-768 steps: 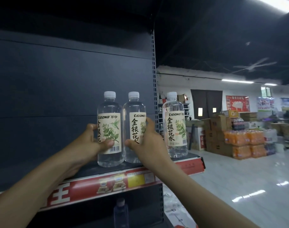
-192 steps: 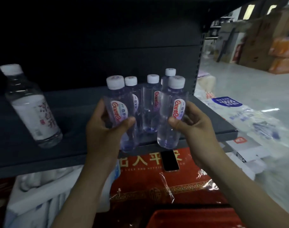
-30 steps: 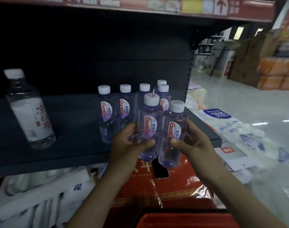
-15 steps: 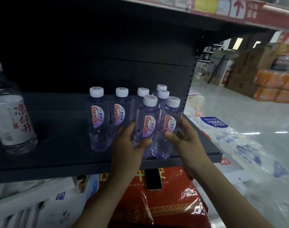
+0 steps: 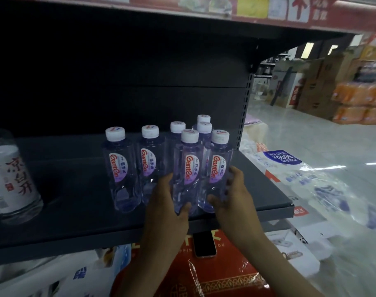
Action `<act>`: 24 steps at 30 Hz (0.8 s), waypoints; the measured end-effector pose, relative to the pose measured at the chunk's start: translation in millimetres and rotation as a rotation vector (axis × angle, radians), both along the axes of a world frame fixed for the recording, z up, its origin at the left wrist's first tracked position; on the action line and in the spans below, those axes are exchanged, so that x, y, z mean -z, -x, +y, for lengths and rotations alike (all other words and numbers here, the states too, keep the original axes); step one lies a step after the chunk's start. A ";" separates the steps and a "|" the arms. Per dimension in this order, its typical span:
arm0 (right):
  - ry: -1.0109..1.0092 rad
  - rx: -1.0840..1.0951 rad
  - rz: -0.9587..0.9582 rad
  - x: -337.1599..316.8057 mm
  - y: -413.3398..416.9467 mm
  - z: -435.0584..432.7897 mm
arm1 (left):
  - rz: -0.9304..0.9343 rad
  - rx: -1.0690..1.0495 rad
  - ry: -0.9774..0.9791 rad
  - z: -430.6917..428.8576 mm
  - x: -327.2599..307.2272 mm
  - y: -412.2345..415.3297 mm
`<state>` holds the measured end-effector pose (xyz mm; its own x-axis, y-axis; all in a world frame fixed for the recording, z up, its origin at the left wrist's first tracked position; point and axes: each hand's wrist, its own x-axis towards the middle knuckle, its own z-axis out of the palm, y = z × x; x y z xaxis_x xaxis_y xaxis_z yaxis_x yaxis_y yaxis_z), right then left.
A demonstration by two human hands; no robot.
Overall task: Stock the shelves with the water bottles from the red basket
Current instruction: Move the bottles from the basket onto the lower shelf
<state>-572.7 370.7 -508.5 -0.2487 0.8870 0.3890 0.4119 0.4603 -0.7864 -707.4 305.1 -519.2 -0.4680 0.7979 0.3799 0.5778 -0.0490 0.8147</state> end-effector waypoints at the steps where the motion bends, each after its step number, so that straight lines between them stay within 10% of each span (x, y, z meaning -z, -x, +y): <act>1: 0.002 0.005 -0.006 0.5 0.7 1.9 | 0.008 -0.010 -0.007 1.5 -0.4 -0.6; 18: -0.020 -0.006 -0.111 -5.6 -0.3 16.5 | 0.132 0.020 0.071 12.4 -6.7 -9.2; 24: -0.114 0.015 -0.468 3.8 -29.3 -28.3 | 0.517 -0.033 0.260 -24.1 5.7 -33.3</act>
<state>-543.4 342.4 -512.3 -0.4074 0.8501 0.3337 0.7167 0.5240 -0.4601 -674.1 281.0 -525.0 -0.3001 0.8839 0.3586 0.9016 0.1400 0.4093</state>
